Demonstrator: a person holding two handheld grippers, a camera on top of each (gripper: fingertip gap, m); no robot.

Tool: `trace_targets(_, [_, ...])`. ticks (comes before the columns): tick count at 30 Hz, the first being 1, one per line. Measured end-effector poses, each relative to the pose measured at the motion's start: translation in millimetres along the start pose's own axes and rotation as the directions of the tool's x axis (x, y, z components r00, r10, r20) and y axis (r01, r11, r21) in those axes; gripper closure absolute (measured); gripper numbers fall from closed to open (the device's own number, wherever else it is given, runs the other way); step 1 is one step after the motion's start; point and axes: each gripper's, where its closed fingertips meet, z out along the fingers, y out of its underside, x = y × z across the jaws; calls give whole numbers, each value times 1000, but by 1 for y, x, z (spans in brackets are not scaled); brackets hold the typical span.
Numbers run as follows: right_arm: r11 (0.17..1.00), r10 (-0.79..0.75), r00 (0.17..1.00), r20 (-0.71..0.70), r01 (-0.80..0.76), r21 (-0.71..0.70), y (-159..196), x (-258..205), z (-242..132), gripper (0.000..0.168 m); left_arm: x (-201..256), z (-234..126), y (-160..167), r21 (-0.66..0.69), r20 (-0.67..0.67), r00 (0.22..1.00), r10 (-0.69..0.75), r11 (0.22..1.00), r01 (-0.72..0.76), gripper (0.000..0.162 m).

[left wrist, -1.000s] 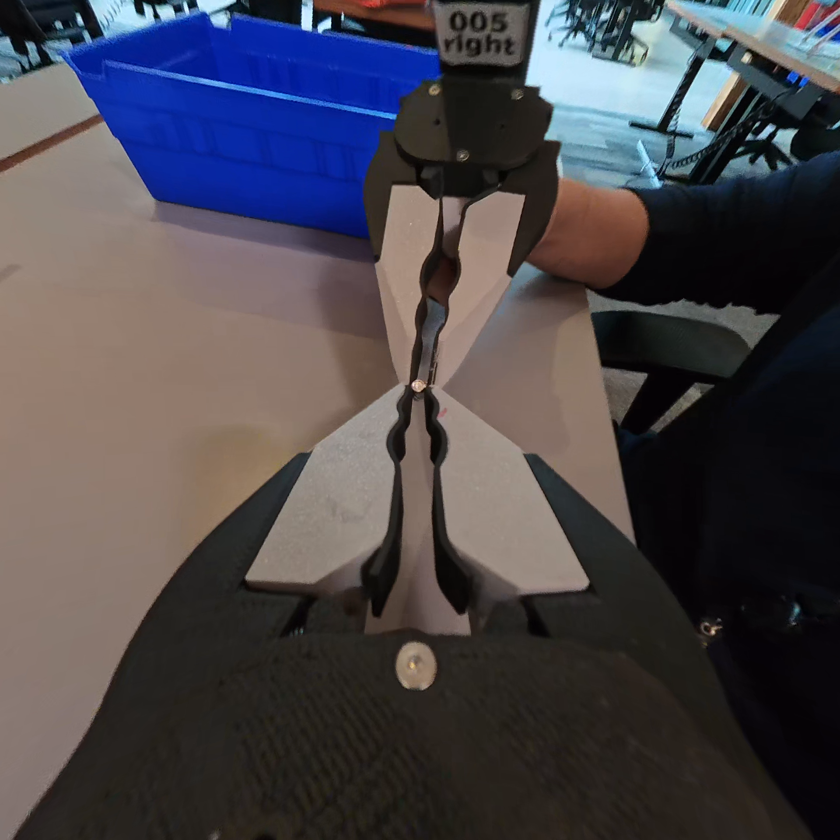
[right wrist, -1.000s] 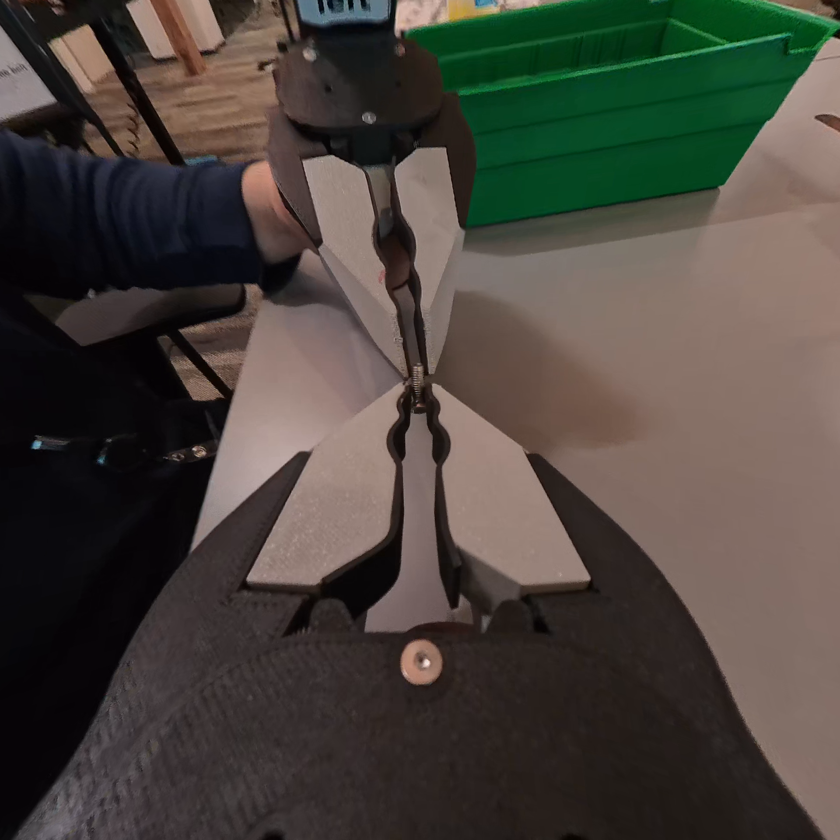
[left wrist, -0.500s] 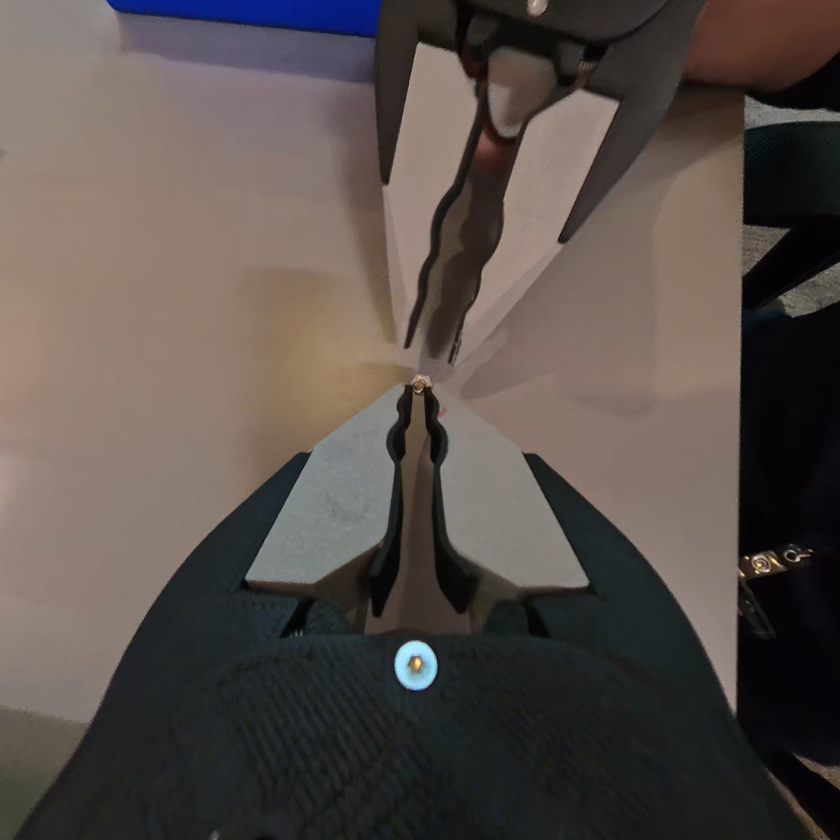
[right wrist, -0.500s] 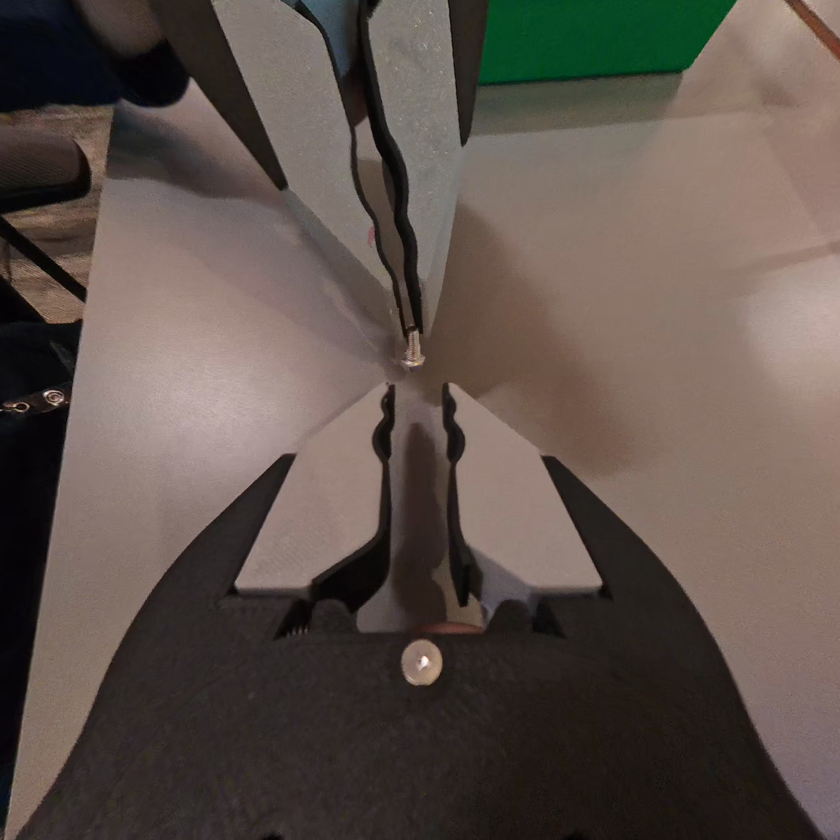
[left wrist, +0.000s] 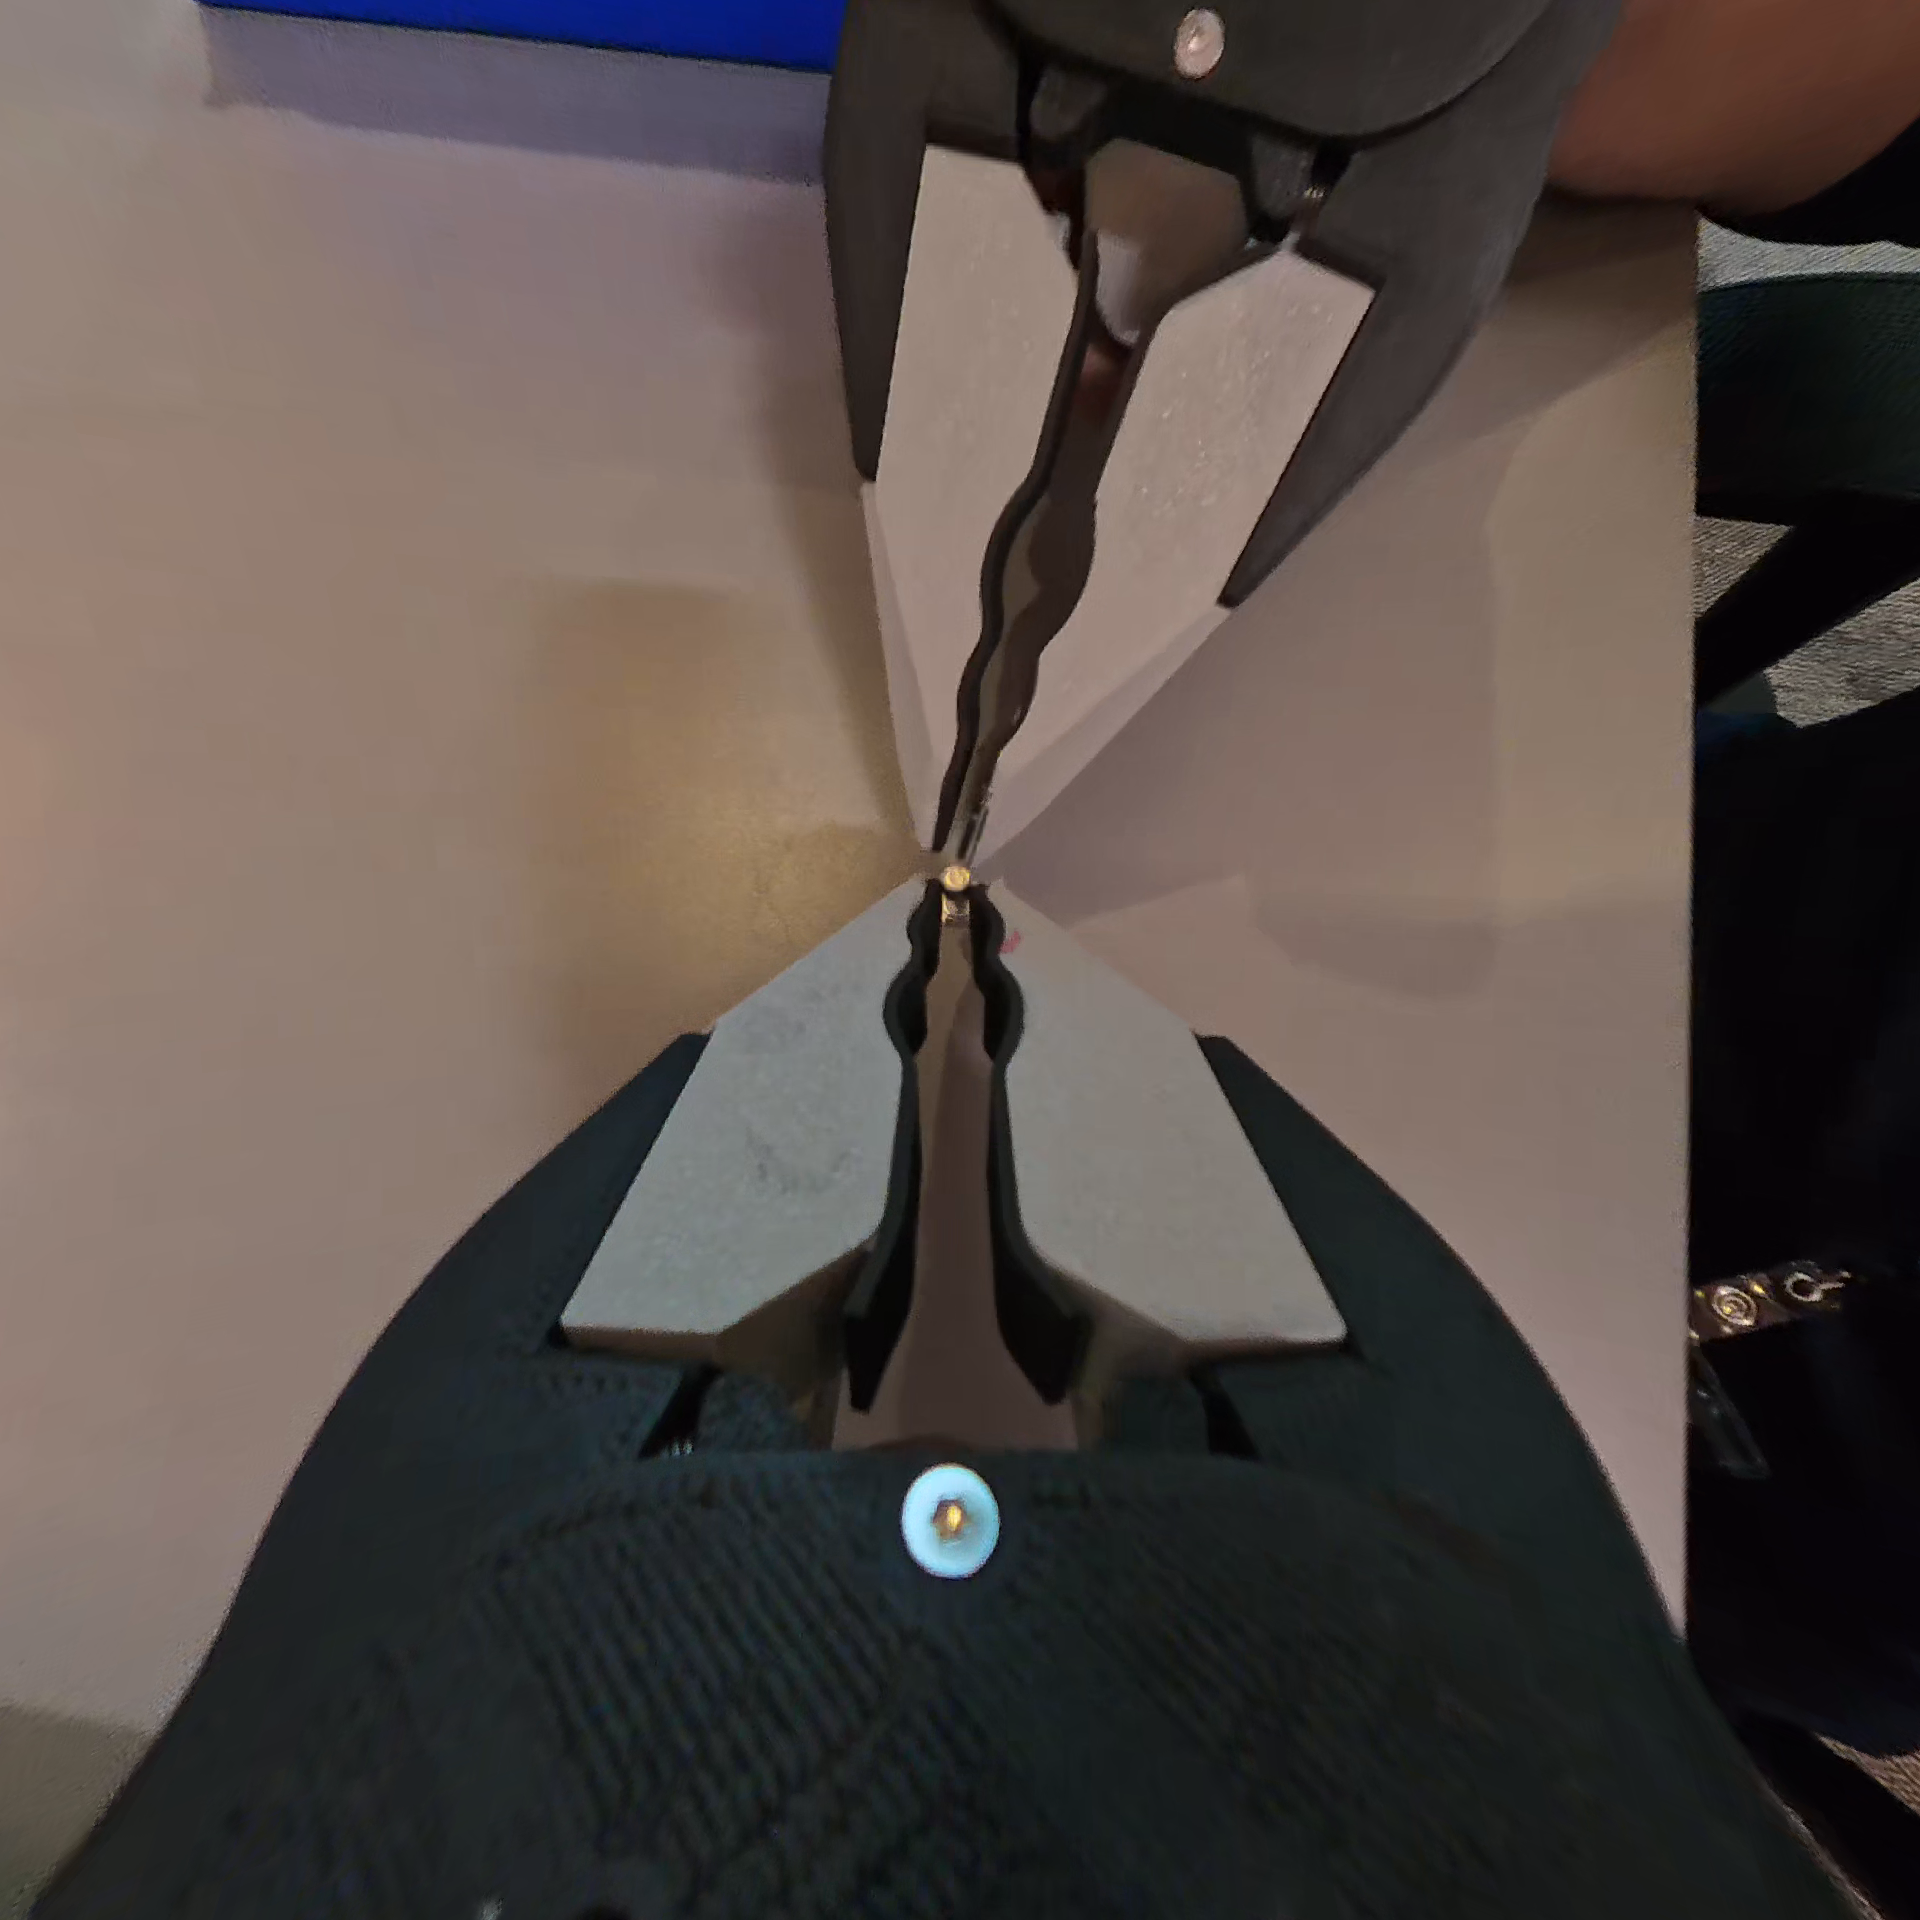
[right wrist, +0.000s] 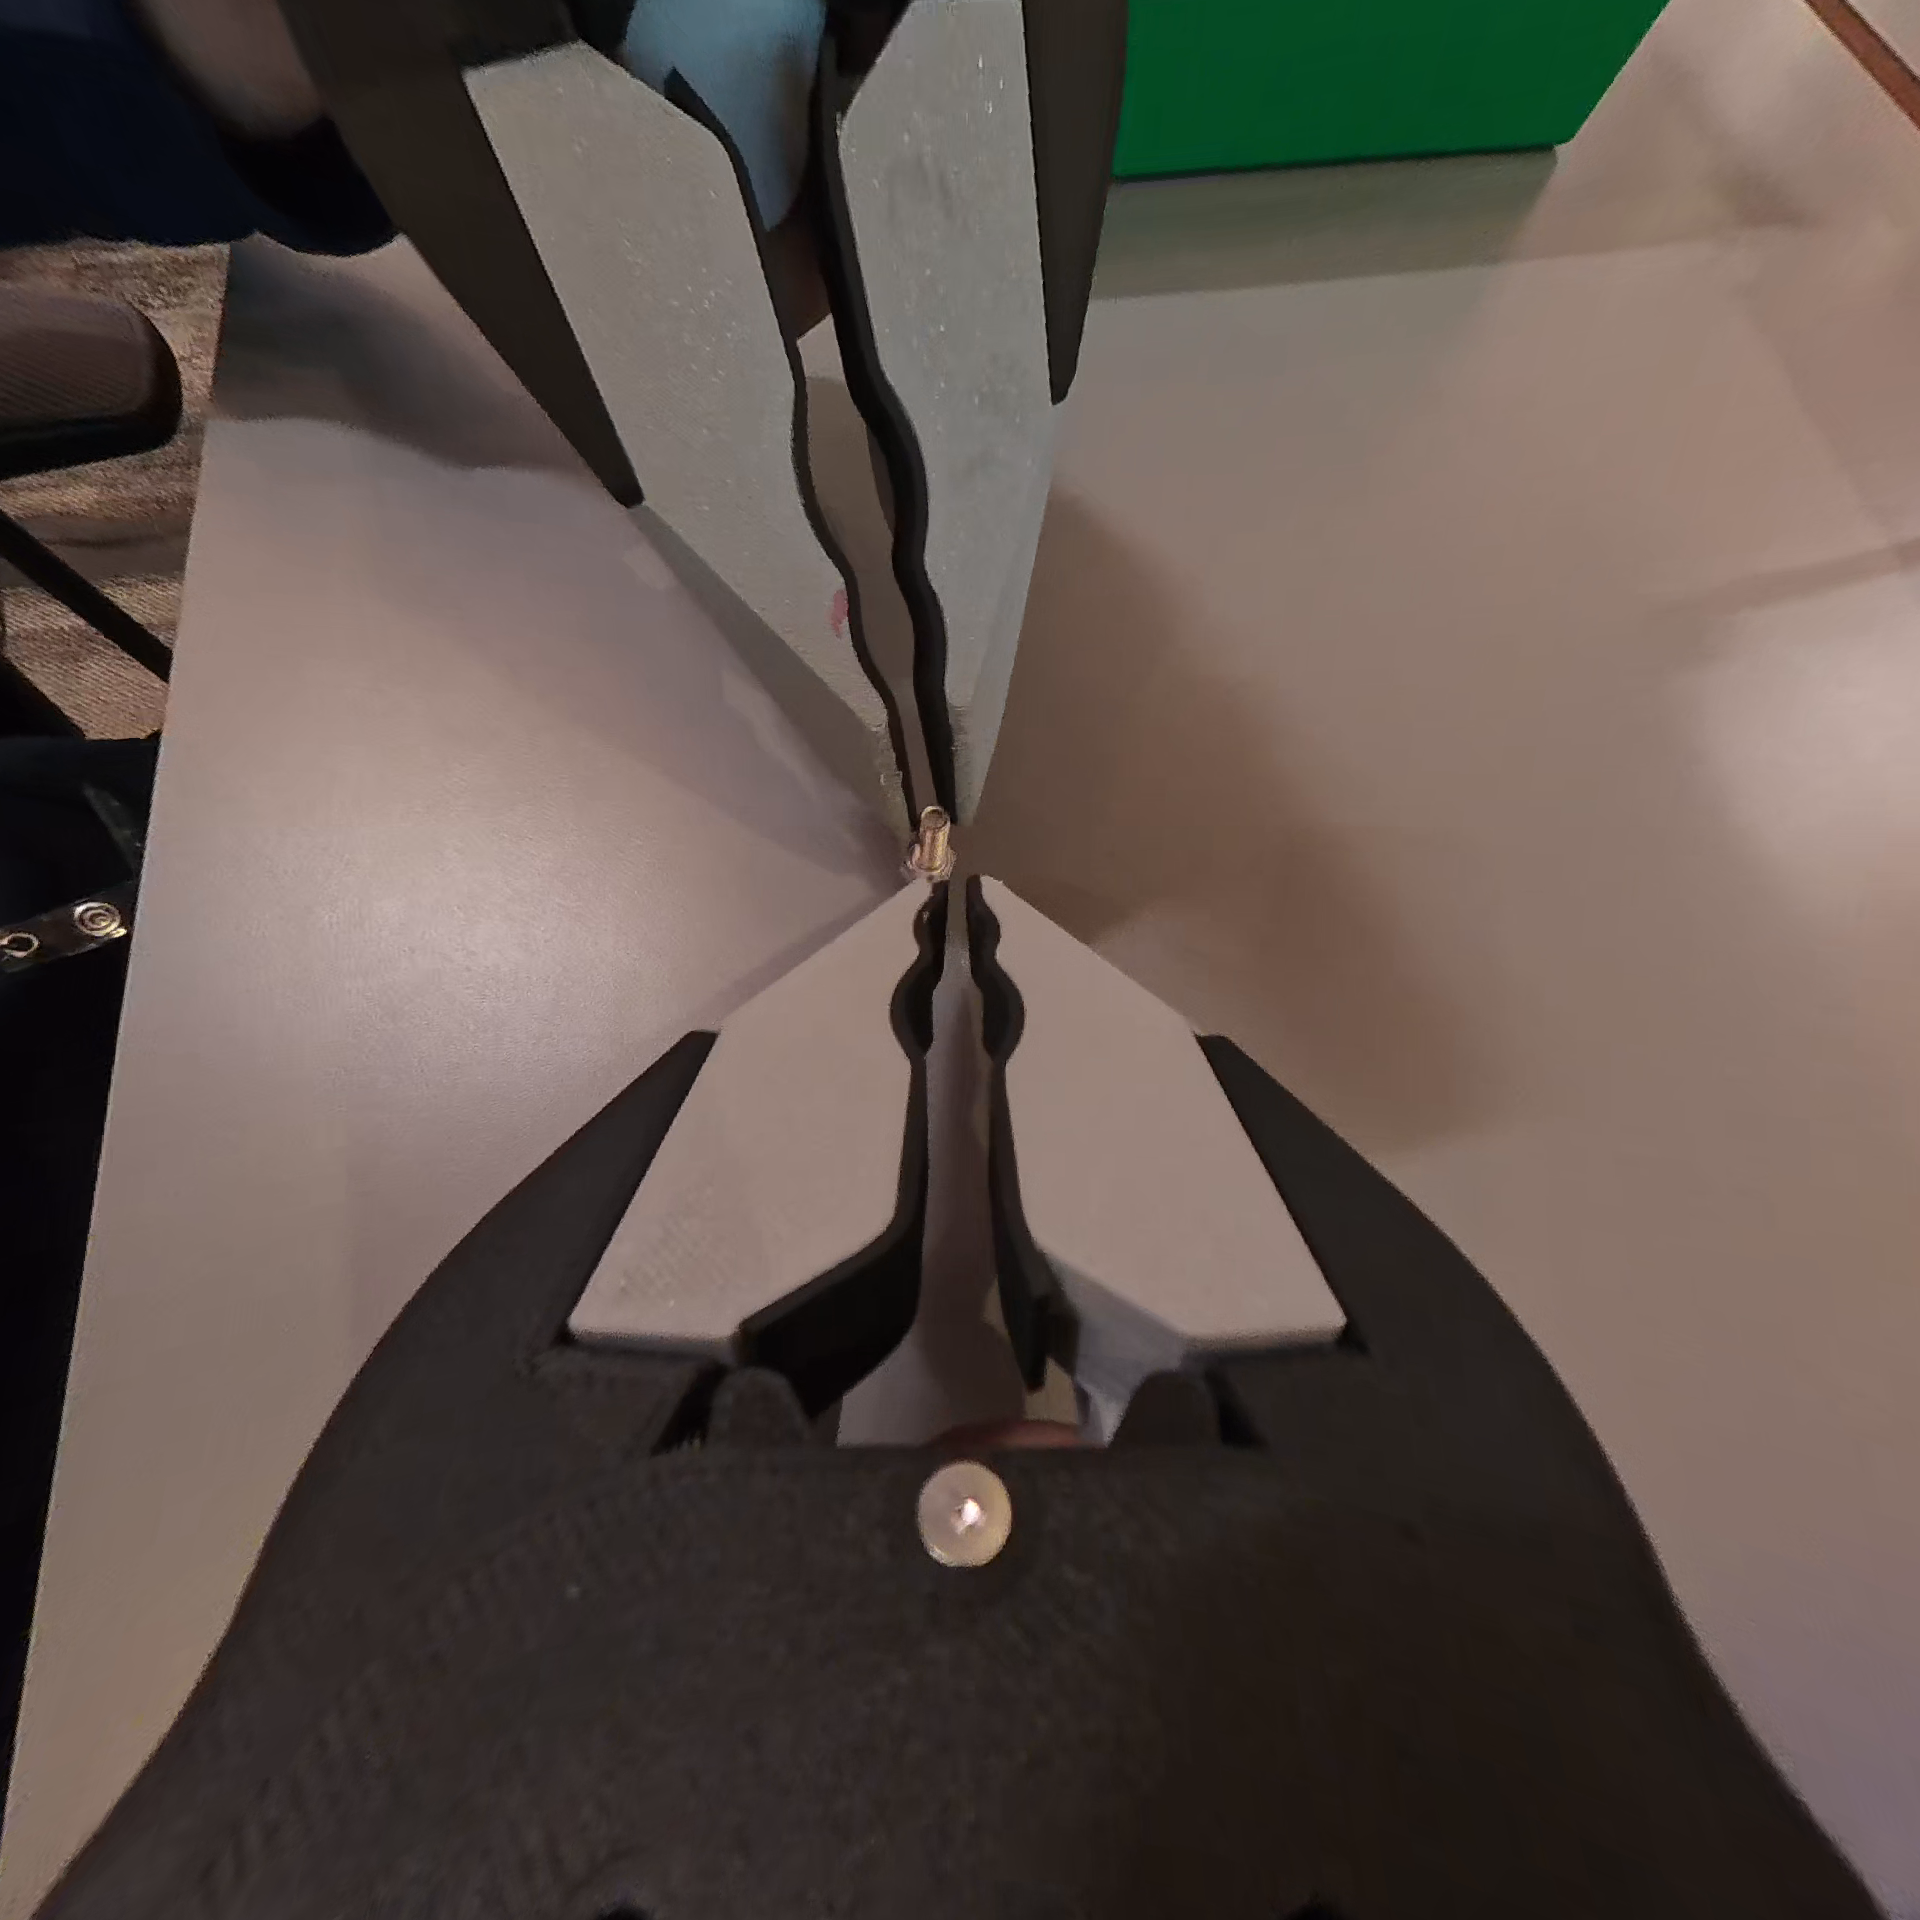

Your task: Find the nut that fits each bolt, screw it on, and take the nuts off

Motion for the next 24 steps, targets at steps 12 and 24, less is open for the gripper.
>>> trace_targets(12, [999, 33, 999, -25, -33, 7, 0, 9, -5, 164, -7, 4, 6, 26, -26, 999, -47, 999, 48, 156])
trace_targets(24, [995, 51, 996, -68, -45, 85, -14, 17, -20, 160, -32, -129, -49, 247, 231, 968, -100, 968, 42, 139])
